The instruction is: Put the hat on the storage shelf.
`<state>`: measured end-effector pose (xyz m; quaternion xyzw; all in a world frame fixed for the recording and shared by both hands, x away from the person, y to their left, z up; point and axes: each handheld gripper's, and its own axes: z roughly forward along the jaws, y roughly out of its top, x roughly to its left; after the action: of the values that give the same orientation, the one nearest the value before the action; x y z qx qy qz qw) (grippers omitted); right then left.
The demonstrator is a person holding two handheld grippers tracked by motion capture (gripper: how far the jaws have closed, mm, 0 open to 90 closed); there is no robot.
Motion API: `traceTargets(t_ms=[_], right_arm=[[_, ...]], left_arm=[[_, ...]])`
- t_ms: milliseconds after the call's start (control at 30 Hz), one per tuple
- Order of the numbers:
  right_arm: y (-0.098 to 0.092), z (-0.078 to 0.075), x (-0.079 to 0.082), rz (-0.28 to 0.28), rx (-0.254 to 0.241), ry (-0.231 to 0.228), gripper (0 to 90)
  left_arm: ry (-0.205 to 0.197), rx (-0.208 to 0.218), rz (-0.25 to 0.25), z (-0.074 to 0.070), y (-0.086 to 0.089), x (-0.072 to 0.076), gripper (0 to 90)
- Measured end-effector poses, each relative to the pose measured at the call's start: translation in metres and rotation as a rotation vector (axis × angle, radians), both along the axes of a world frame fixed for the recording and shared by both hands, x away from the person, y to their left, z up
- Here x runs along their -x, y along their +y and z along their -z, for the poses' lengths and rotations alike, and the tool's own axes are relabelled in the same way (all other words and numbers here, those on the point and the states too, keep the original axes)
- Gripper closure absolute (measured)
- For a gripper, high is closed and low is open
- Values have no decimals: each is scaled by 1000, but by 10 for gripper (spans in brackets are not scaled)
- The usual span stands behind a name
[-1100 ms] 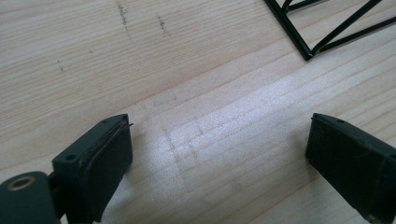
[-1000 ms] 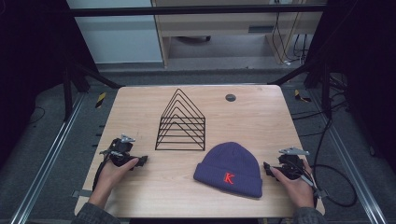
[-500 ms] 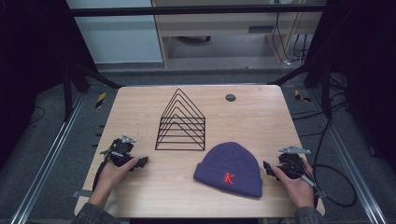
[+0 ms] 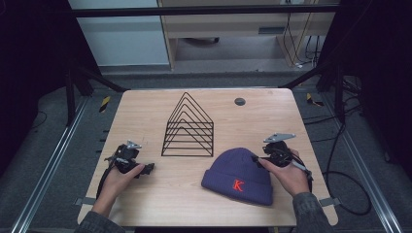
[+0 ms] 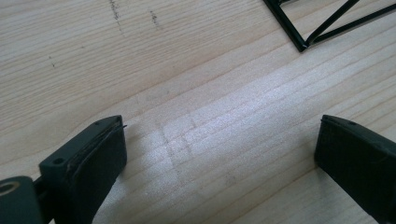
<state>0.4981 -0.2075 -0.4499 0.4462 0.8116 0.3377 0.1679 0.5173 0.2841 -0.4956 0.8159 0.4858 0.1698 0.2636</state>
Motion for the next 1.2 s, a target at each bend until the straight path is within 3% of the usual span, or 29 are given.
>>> traceTargets(t_ms=[133,433,633,767,1000,1200], right_arm=[[10,7,-14,-7,25,43,468],[28,19,-36,22,25,113,447],[33,27,-41,52,28,153,452],[32,29,-41,58,19,174,501],[35,29,-35,6,18,160,731],[42,21,-25,-45,32,115,773]], left_arm=[[2,-3,3,0,0,0,11],[4,-4,10,0,-2,0,4],[4,-4,10,0,-2,0,0],[4,-1,6,0,-3,0,0],[4,-1,5,0,-3,0,0],[2,0,4,1,-3,0,0]])
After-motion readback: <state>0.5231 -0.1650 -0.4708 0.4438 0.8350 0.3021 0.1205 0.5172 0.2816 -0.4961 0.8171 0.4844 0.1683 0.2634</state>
